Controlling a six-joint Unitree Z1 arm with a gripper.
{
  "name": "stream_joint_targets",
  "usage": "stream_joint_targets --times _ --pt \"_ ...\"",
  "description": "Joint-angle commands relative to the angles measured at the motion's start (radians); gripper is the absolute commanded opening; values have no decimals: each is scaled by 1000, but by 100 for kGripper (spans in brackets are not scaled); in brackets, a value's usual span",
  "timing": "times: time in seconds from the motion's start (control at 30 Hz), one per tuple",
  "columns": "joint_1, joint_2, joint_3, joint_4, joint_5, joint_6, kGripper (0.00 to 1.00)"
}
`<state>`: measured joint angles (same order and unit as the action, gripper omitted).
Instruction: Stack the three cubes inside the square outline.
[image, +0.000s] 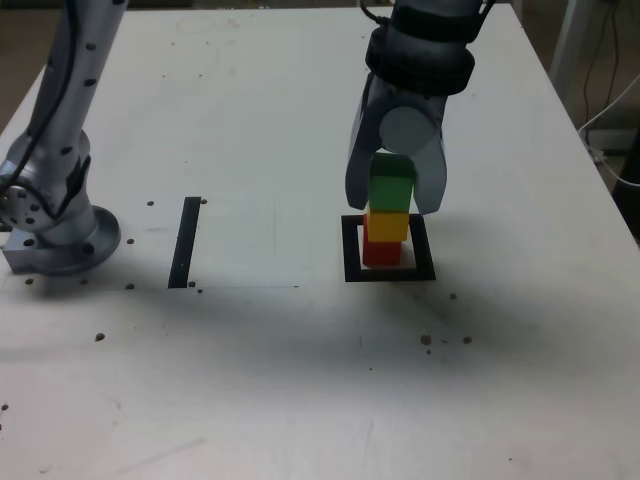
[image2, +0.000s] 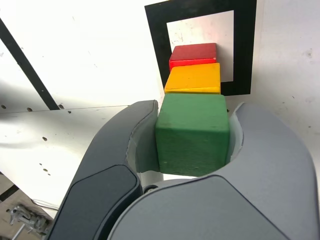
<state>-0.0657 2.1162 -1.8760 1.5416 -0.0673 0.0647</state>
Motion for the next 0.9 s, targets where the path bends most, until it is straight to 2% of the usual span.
stream_joint_targets --times 0.0,0.07,0.1,0.23,0.3,0.37,0.73,0.87 --pt "-2 10 -6 6 -2 4 23" --pt "-2 15 -7 6 -2 8 30" --pt "-2 16 -7 6 -2 11 38" --pt "-2 18 -7 5 0 18 82" --pt "-2 18 -5 5 1 18 96" --pt "-3 18 -4 6 2 18 99" --pt "-2 14 -1 13 6 18 100" --pt "-2 -14 4 15 22 15 100"
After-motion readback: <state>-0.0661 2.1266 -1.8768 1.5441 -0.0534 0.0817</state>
